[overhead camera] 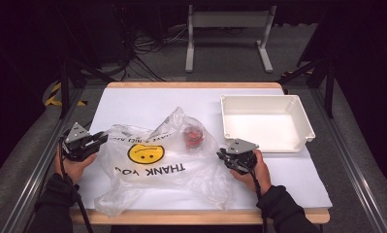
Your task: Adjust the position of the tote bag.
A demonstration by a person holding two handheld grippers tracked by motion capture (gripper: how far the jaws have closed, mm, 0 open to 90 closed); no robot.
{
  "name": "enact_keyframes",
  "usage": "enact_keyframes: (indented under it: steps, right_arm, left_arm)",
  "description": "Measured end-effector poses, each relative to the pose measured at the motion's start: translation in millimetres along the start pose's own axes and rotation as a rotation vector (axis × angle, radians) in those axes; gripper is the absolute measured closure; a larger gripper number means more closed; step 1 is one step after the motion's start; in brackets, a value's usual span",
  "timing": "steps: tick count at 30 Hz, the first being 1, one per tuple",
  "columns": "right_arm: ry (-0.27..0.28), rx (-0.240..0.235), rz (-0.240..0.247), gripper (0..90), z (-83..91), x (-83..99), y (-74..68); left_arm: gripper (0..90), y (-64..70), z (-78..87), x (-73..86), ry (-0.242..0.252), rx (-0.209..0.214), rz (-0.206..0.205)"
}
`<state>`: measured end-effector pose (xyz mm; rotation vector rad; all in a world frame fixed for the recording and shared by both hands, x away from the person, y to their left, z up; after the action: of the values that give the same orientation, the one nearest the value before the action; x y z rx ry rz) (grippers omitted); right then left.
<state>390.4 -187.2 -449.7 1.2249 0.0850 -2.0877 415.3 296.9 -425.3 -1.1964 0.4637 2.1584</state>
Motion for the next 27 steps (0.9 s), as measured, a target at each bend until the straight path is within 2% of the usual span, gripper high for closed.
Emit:
enact_keyframes:
  steps: [1,2,3,5,6,7,8,9,11,12,13,14,17,19,21,23,24,26,27]
  right_arm:
    - [0.000,0.000,0.000,75.4,0.0,0.0,0.0]
    - [0.018,-0.007,-0.019,68.8,7.2,-1.1,2.3]
    - [0.026,-0.009,-0.025,65.3,10.3,-1.6,2.7]
    - [0.046,-0.013,-0.034,63.9,20.1,-3.3,3.3]
    - [0.061,-0.011,-0.032,62.0,25.1,-3.9,3.4]
    - [0.070,-0.001,-0.030,60.2,31.3,-4.5,3.5]
    - [0.070,-0.001,-0.030,60.2,31.3,-4.5,3.5]
    - [0.078,0.001,-0.030,59.0,35.0,-4.8,3.7]
    - [0.106,-0.004,-0.044,56.8,46.1,-5.5,5.5]
    - [0.115,-0.006,-0.052,56.2,50.3,-6.1,6.1]
    - [0.131,-0.017,-0.050,53.5,56.7,-8.3,6.3]
    - [0.133,-0.025,-0.048,52.8,59.1,-9.6,5.5]
    - [0.146,-0.064,-0.021,51.3,66.1,-15.1,-2.3]
    - [0.150,-0.093,0.011,50.5,69.6,-19.3,-11.9]
    - [0.148,-0.118,0.034,50.5,70.9,-21.6,-20.4]
    - [0.138,-0.162,0.057,50.0,71.8,-22.8,-32.2]
    - [0.138,-0.162,0.057,50.0,71.8,-22.8,-32.2]
    - [0.123,-0.200,0.089,48.4,72.7,-22.7,-43.3]
    - [0.105,-0.235,0.121,47.6,72.3,-22.0,-55.0]
  left_arm:
    - [61.5,0.0,0.0,0.0,0.000,0.000,0.000]
    - [55.2,11.0,3.4,-6.1,0.025,0.011,-0.030]
    - [48.7,16.4,5.9,-9.6,0.036,0.011,-0.045]
    - [38.5,27.0,11.5,-15.8,0.062,0.028,-0.059]
    - [32.4,27.0,11.5,-15.8,0.062,0.028,-0.059]
    - [28.4,36.3,17.9,-20.1,0.091,0.049,-0.059]
    - [25.0,36.3,17.9,-20.1,0.091,0.049,-0.059]
    - [25.0,42.1,21.8,-22.1,0.100,0.061,-0.069]
    - [17.3,49.1,27.9,-23.6,0.128,0.056,-0.074]
    - [15.9,50.7,30.0,-24.1,0.140,0.063,-0.070]
    - [14.0,54.8,35.4,-25.1,0.172,0.075,-0.071]
    - [13.4,57.0,38.5,-26.3,0.181,0.064,-0.081]
    - [13.5,63.0,49.3,-29.2,0.209,0.064,-0.108]
    - [13.6,69.4,56.8,-30.0,0.220,0.081,-0.115]
    - [13.6,76.2,61.6,-28.9,0.215,0.093,-0.128]
    - [13.7,86.0,66.3,-25.1,0.204,0.117,-0.150]
    - [13.8,86.0,66.3,-25.1,0.204,0.117,-0.150]
    - [13.8,98.4,70.2,-16.1,0.182,0.150,-0.163]
    - [14.0,108.3,71.0,-5.6,0.153,0.173,-0.167]
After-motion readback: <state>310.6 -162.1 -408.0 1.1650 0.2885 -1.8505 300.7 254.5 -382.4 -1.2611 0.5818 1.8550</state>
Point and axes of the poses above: each handheld gripper's, and its own axes: z roughly backward along the jaws, x roughly out of its underside, y roughly to its right, the point moved 2 cm from there along -z, roughly forward along the jaws, and after that the axes turned 10 degrees about x, right-handed, at the moved point
